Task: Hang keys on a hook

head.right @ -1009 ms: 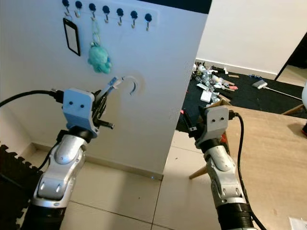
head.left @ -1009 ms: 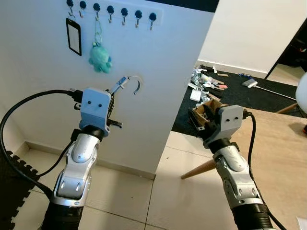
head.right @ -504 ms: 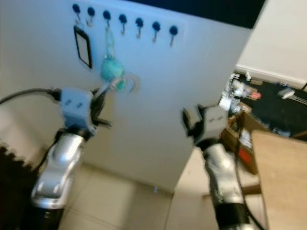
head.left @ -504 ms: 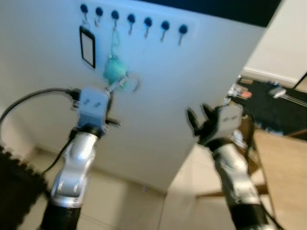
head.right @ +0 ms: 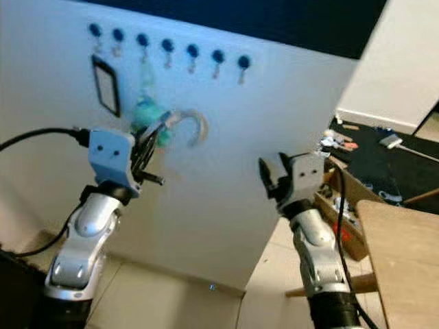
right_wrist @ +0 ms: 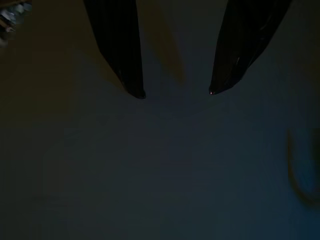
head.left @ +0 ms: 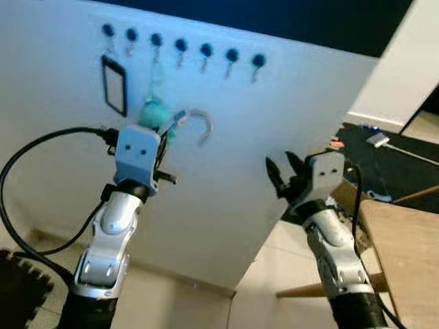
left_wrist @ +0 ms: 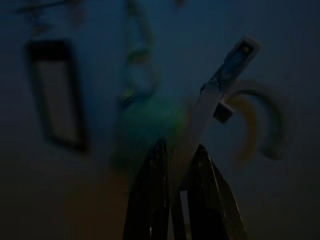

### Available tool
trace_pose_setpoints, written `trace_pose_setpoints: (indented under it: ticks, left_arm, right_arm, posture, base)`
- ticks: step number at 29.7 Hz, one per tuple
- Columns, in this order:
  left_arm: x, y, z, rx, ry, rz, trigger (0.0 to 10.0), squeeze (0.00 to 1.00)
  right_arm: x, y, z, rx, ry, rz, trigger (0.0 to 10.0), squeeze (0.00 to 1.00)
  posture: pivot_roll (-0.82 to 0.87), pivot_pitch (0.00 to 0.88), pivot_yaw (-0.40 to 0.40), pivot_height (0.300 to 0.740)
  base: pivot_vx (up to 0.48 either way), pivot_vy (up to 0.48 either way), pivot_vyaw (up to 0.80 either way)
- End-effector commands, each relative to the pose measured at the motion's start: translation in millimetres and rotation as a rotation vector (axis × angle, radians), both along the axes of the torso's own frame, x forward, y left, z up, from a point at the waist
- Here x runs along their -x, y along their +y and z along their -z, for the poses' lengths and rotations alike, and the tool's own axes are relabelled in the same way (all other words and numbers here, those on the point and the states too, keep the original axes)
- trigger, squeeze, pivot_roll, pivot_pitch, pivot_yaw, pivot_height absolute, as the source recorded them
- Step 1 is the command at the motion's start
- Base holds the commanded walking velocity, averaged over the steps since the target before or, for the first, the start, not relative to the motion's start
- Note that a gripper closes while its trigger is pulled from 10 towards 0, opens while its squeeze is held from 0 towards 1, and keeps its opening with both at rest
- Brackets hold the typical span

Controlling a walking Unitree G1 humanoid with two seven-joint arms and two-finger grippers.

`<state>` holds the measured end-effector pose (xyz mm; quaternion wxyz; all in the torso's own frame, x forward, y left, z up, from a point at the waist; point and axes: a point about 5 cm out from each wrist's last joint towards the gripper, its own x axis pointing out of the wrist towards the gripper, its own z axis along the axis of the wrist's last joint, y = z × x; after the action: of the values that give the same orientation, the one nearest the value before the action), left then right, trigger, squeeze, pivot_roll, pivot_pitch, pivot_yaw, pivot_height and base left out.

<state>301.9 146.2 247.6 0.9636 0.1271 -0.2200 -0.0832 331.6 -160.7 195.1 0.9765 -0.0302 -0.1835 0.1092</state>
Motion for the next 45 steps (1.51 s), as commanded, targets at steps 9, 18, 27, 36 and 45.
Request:
trace_pose_setpoints:
  ticks: [9,18,27,36,45]
  left_arm:
    - [8.3,-5.3,1,-0.021,0.006,0.049,10.0,0.00]
    - [8.0,-5.1,-5,0.026,-0.003,0.063,10.0,0.00]
    - [18.4,-5.4,-32,0.095,-0.046,0.186,10.0,0.00]
    - [38.1,-14.1,-52,0.074,-0.060,0.412,10.0,0.00]
    - [23.6,-1.0,-63,0.173,-0.108,0.271,10.0,0.00]
  right_arm:
    - [12.5,-19.0,57,0.047,0.163,0.100,10.0,0.00]
    - [43.1,-31.9,107,0.149,0.271,0.204,10.0,0.00]
    - [107.2,-36.4,184,0.354,0.493,0.170,10.0,0.00]
    - [129.8,-45.3,227,0.427,0.712,0.192,10.0,0.00]
    - [110.1,-37.2,220,0.402,0.662,0.183,10.0,0.00]
  posture:
    - [0.13,0.173,-0.086,0.740]
    - [0.12,0.172,-0.091,0.740]
    - [0.11,0.181,-0.094,0.740]
    - [0.12,0.183,-0.090,0.740]
    - [0.13,0.179,-0.093,0.740]
  base:
    - [0.000,0.000,0.00]
    - [0.000,0.000,0.00]
    - [0.000,0.000,0.00]
    - [0.000,0.000,0.00]
    - [0.000,0.000,0.00]
